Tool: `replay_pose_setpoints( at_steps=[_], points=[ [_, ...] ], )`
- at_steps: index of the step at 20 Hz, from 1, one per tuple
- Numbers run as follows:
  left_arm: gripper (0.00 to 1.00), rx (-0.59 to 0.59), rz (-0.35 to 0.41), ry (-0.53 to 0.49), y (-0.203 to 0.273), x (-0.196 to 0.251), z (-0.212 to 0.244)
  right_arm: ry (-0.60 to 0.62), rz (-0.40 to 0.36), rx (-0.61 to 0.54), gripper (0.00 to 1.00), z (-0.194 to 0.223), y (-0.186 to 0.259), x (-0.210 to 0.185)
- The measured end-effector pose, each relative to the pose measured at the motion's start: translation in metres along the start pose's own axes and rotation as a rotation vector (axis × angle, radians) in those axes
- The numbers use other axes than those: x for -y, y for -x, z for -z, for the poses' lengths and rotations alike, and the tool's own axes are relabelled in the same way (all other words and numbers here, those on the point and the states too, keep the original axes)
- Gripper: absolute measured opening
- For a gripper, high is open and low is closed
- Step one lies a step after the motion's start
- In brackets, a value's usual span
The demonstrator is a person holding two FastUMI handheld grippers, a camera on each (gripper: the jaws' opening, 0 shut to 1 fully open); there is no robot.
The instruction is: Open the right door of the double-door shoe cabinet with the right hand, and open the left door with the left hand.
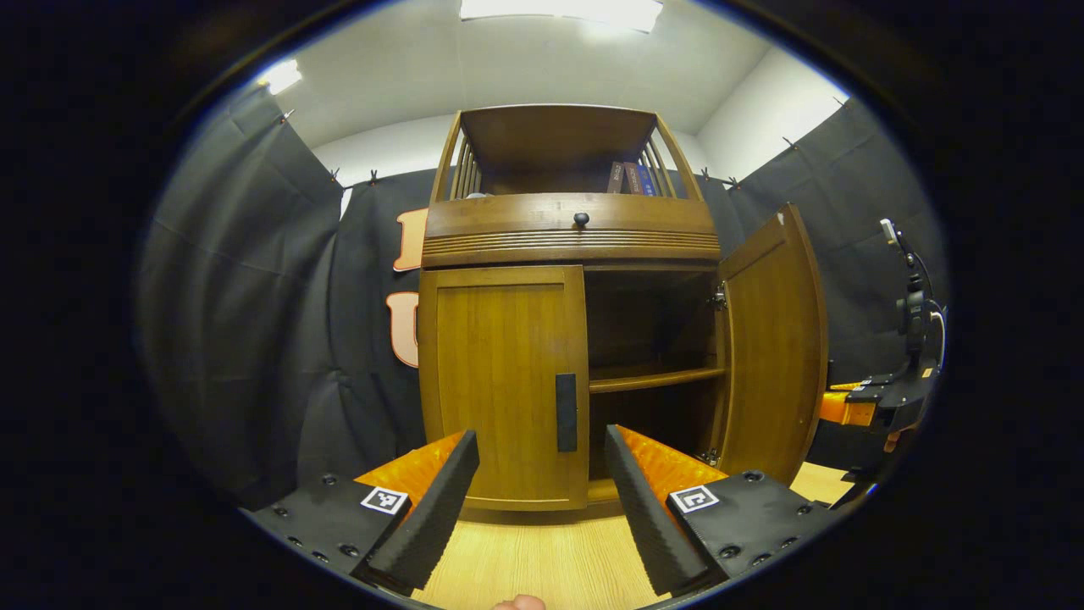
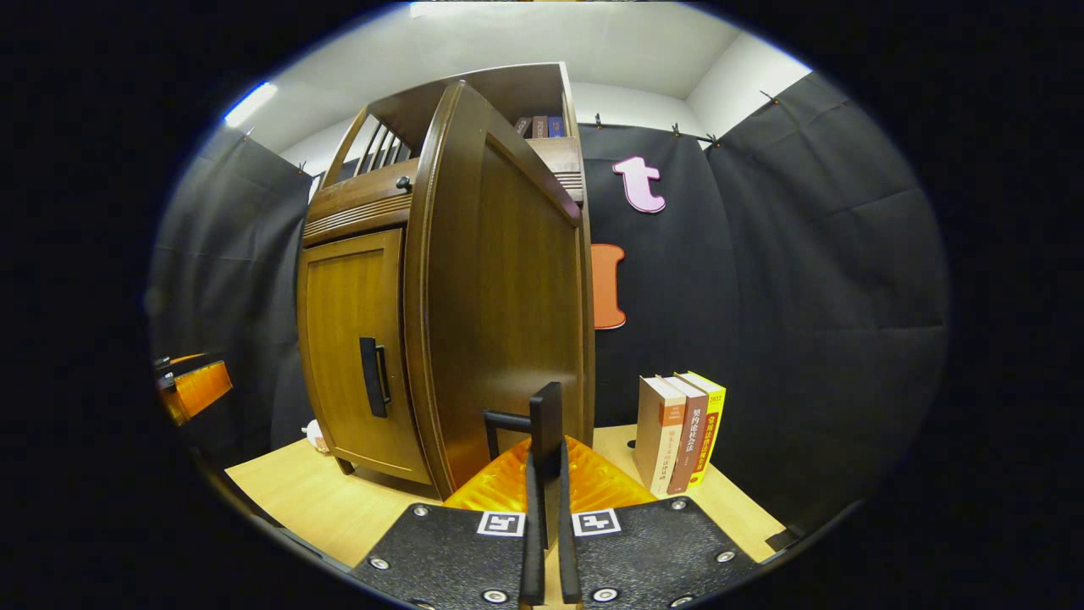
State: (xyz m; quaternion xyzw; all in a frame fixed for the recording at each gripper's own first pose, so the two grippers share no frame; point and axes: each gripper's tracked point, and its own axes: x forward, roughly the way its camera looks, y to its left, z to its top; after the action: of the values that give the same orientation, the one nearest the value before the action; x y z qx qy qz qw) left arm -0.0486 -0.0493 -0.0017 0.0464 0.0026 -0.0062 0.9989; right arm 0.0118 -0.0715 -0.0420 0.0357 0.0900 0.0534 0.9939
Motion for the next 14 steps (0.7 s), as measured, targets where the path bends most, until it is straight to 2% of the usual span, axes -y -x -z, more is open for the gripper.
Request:
replay_pose_setpoints(
  at_steps=[3,7,8,9,11,13,14],
  points=[
    [0.94,0.009,-0.017,-0.004,0.002,0.000,-0.001,0.006,-0.008,0.005,0.06,0.000,0.001,0.021],
    [0.94,0.007,-0.028,0.002,0.005,0.002,0.000,0.051,-0.106,-0.003,0.06,0.001,0.005,0.037],
    [0.99,0.008,-0.031,-0.001,0.005,0.002,-0.001,0.051,-0.118,-0.007,0.06,0.001,0.003,0.041],
    [0.94,0.009,-0.038,-0.004,0.005,0.000,0.000,0.045,-0.119,-0.011,0.06,0.001,0.002,0.048],
    [0.94,0.006,-0.037,0.006,0.006,0.002,0.003,0.037,-0.091,-0.007,0.06,-0.001,-0.001,0.068],
    [0.94,-0.001,-0.025,0.014,0.007,0.007,0.005,0.018,-0.098,0.005,0.04,0.001,0.001,0.073],
    [0.97,-0.004,-0.022,0.009,0.006,0.009,0.006,0.007,-0.103,0.015,0.11,0.000,0.002,0.075]
  ],
)
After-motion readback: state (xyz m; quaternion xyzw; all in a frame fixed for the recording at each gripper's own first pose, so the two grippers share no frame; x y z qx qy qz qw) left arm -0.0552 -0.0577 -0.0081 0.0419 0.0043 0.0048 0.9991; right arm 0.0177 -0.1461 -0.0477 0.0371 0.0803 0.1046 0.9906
